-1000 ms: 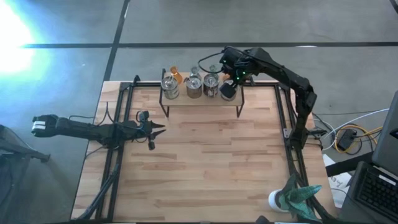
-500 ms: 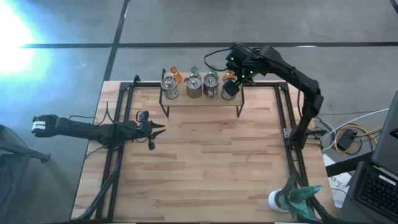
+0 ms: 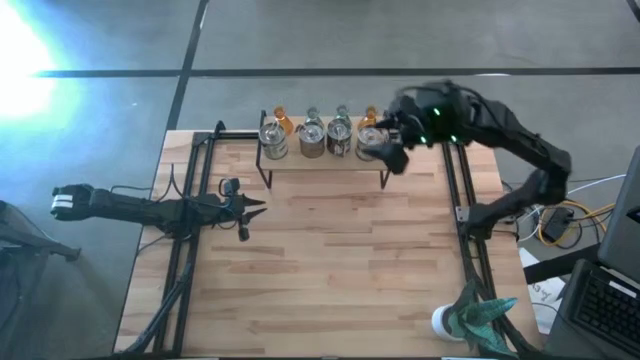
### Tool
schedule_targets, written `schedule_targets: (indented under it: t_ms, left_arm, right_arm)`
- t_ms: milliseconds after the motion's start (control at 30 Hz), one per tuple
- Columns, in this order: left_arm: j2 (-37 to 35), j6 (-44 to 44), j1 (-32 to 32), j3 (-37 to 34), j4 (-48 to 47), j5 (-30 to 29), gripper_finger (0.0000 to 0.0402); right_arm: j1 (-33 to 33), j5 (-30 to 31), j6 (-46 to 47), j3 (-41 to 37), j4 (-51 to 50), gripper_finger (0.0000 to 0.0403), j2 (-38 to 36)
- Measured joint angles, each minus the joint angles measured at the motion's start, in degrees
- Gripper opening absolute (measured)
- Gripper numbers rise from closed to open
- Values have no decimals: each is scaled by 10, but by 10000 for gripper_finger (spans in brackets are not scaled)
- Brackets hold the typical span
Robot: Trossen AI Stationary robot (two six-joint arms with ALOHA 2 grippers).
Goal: Pick & Place candle stick holders
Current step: Return to Home Position
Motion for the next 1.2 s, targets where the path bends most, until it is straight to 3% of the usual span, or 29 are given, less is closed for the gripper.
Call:
schedule_targets:
  t_ms: [333,467,867,1200]
  left_arm:
    - [0,0,0,0,0,0,92]
    - [0,0,0,0,0,0,92]
    - [0,0,0,0,0,0,92]
    - [0,0,0,0,0,0,92]
  right_arm:
    - [55,-38,34,-358,323,400,-222]
    - [60,-46,40,-465,410,400,-286]
    - [60,-123,9,-616,449,400,-446]
    - [59,-121,66,-734,433,400,-619]
